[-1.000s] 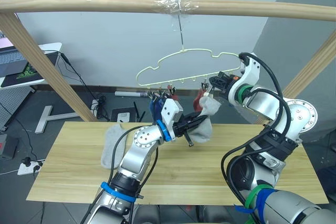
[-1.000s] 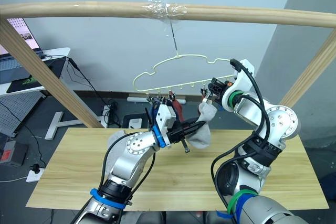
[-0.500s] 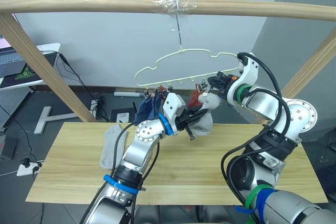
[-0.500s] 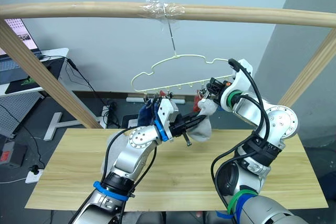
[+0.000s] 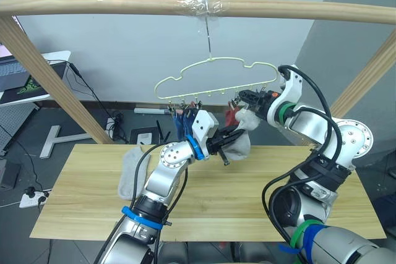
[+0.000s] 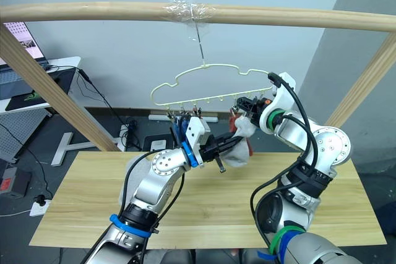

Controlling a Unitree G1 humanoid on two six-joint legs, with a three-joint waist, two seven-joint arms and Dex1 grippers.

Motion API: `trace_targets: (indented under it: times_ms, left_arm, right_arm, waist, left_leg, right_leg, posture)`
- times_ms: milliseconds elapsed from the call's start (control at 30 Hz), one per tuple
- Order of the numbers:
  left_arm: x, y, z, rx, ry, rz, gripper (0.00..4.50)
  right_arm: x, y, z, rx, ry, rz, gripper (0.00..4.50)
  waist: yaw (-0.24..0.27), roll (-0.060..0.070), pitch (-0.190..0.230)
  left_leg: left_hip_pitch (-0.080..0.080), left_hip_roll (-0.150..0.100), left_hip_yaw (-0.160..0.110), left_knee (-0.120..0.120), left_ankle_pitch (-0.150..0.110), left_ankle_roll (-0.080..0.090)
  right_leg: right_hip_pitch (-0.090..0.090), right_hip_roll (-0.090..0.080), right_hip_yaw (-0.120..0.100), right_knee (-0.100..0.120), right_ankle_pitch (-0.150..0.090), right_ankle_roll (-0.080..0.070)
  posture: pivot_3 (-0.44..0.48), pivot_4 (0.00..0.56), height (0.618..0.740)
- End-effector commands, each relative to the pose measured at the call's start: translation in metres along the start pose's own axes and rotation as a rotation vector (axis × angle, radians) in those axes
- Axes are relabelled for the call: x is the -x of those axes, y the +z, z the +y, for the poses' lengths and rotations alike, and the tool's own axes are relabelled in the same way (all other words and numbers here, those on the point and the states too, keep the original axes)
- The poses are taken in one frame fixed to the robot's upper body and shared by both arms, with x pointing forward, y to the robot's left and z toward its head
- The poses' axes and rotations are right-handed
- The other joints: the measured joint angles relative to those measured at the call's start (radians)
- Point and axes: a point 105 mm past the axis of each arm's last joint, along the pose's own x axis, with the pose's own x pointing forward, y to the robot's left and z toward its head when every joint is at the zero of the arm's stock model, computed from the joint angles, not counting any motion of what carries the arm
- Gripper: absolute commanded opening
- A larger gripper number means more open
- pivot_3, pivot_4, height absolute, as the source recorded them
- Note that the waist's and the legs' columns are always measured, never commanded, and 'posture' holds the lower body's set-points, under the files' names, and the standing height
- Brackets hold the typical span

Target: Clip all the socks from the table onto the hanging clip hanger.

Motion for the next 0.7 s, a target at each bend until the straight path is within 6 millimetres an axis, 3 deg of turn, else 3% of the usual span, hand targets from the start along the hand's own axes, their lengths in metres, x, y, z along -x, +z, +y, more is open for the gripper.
trace_targets:
  times_ms: [33,67,100,200,300,333,400,533,700]
  left_arm:
    - [-0.003,0.013,-0.003,-0.019,-0.008,-0.047,0.00]
    - [-0.004,0.011,-0.004,-0.010,-0.012,-0.044,0.00]
    - [-0.005,0.008,-0.006,0.017,-0.017,-0.038,0.00]
    - [-0.009,-0.002,-0.011,0.086,-0.021,-0.026,0.00]
    - [-0.016,-0.004,-0.019,0.137,-0.050,-0.030,0.00]
    - [-0.018,-0.007,-0.021,0.166,-0.056,-0.015,0.45]
    - [-0.018,-0.019,-0.021,0.223,-0.047,0.043,0.78]
    - [-0.011,-0.034,-0.018,0.305,-0.030,0.106,2.04]
    - [0.022,-0.049,-0.001,0.250,0.005,0.191,3.49]
  right_arm:
    - [0.009,0.010,0.013,0.043,0.094,-0.037,3.95]
    - [0.014,0.010,0.014,0.081,0.109,-0.039,4.39]
    - [0.020,0.011,0.014,0.108,0.123,-0.053,4.49]
    - [0.037,0.010,0.014,0.160,0.139,-0.102,4.49]
    - [0.051,0.009,0.001,0.228,0.033,-0.175,4.49]
    - [0.054,0.006,-0.006,0.252,-0.021,-0.197,4.50]
    - [0.056,0.000,-0.019,0.274,-0.106,-0.225,4.50]
    - [0.060,-0.010,-0.041,0.295,-0.213,-0.283,4.50]
    - [0.060,-0.027,-0.040,0.537,-0.253,-0.307,4.50]
  waist:
    - [-0.002,0.000,0.000]
    - [-0.004,0.000,0.000]
    - [-0.005,0.000,0.000]
    - [-0.007,0.000,0.000]
    - [-0.008,0.000,0.000]
    - [-0.009,0.000,0.000]
    - [-0.019,0.000,-0.001]
    - [-0.041,0.000,-0.001]
    - [-0.070,0.000,-0.001]
  left_leg:
    - [0.000,0.000,0.000,0.000,0.000,0.000]
    - [0.001,0.000,0.000,0.000,0.000,0.000]
    - [0.001,0.000,0.000,0.000,0.000,0.000]
    - [0.000,0.000,0.000,0.000,0.000,0.000]
    - [0.000,0.000,-0.001,0.000,0.000,0.000]
    - [0.000,0.000,-0.001,0.000,0.000,0.000]
    - [0.000,0.000,-0.001,0.001,0.000,0.000]
    - [0.001,0.000,-0.001,0.002,0.000,0.000]
    - [0.003,0.000,-0.001,0.002,0.000,0.000]
  right_leg:
    - [0.000,0.000,0.000,0.000,0.000,0.000]
    - [0.000,0.000,0.000,0.001,0.000,0.000]
    - [0.000,0.000,0.000,0.001,0.000,0.000]
    - [0.000,0.000,0.000,0.001,0.000,0.000]
    - [0.000,0.000,0.000,0.001,0.000,0.000]
    - [0.000,0.000,0.000,0.001,0.000,0.000]
    - [0.000,0.000,0.000,0.001,0.000,0.000]
    - [0.001,0.000,0.001,0.003,0.000,0.001]
    - [0.001,0.001,0.001,0.006,-0.001,0.001]
  posture:
    - [0.064,0.092,0.740]
    - [0.062,0.092,0.740]
    - [0.062,0.092,0.740]
    - [0.039,0.094,0.740]
    - [0.026,0.096,0.740]
    - [0.019,0.095,0.740]
    - [0.010,0.092,0.740]
    - [0.010,0.091,0.740]
    - [0.011,0.094,0.740]
